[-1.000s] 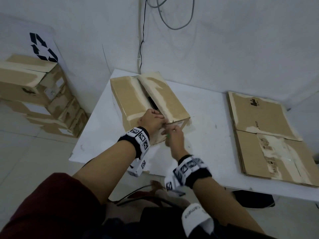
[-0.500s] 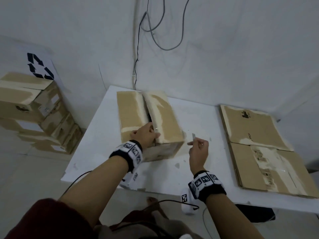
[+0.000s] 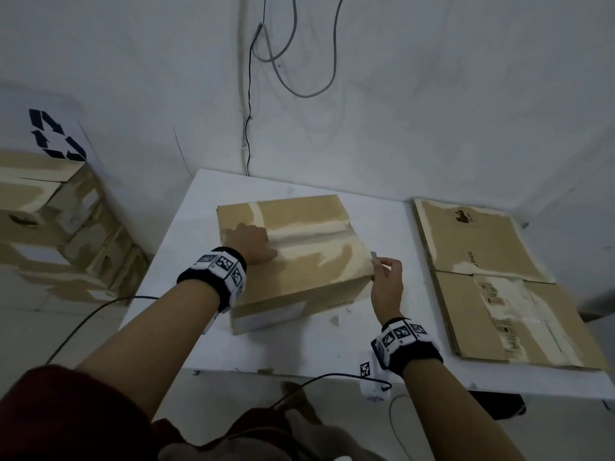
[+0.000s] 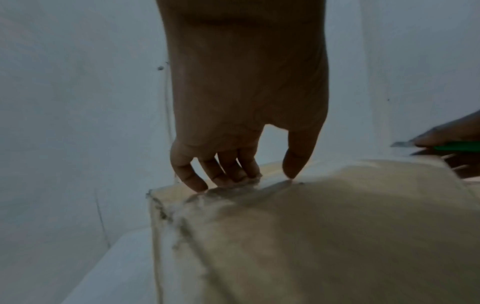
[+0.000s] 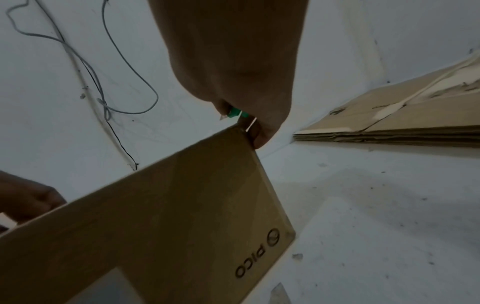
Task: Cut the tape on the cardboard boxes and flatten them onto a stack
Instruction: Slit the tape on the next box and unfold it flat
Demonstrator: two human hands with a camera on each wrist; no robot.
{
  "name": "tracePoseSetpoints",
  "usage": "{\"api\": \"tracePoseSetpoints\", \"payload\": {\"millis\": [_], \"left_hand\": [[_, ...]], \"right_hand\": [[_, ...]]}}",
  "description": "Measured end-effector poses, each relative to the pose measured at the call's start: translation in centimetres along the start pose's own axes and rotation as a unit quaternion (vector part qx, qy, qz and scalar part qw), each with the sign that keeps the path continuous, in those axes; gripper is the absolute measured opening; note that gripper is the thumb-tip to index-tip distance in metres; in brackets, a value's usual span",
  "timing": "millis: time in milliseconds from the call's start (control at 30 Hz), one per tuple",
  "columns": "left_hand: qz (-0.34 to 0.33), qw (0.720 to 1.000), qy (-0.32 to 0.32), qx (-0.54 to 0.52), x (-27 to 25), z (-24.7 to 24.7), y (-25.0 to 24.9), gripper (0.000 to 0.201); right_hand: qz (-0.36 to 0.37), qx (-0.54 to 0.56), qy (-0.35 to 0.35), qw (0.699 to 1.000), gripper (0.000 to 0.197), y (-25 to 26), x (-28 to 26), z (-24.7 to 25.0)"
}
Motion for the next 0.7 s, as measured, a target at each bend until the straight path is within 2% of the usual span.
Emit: {"api": "tracePoseSetpoints", "payload": {"millis": [100,267,333,400,467,533,633,700], "left_hand": [[-0.042,0.997,0.0,-0.059,0.6,-0.6,-3.0,0.06],[-0.126,0.979,0.026,-0.158,0.5,-2.6,-8.2,0.068],[-0.121,0.981,0.02,-0.149,0.3,-3.3,-8.5,0.076],[-0.115,0.982,0.013,-0.146,0.3,-3.7,-8.3,0.08],[-0.116,0.982,0.005,-0.148,0.2,-3.8,-8.4,0.081],[-0.118,0.98,0.0,-0.158,0.1,-3.8,-8.4,0.08],[-0.119,0.979,-0.006,-0.168,-0.2,-3.7,-8.5,0.079],[-0.12,0.979,-0.011,-0.167,-0.3,-3.6,-8.5,0.079]], "right_hand": [[-0.027,0.028,0.029,0.999,0.022,-0.6,-0.6,0.0],[-0.012,-0.012,0.153,0.988,0.014,-0.3,-2.3,-2.1],[-0.006,-0.025,0.158,0.987,0.014,-0.1,-1.6,-2.2],[0.04,-0.083,0.141,0.986,0.01,1.0,0.0,-2.0],[0.105,-0.143,0.147,0.973,0.004,3.0,1.4,-2.6],[0.15,-0.186,0.186,0.953,0.006,5.1,2.3,-4.2],[0.164,-0.238,0.261,0.921,0.014,6.5,3.0,-6.9],[0.161,-0.291,0.291,0.897,0.01,6.9,3.2,-8.2]]}}
Point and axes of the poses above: each hand's wrist, its own x-axis towards the middle knuckle, its own z-axis out of the back of the hand, y = z × x, the point moved 9 cm from there along x, towards the middle knuckle, and after that the axes turned 2 degrees about y, right-handed, at the moved point
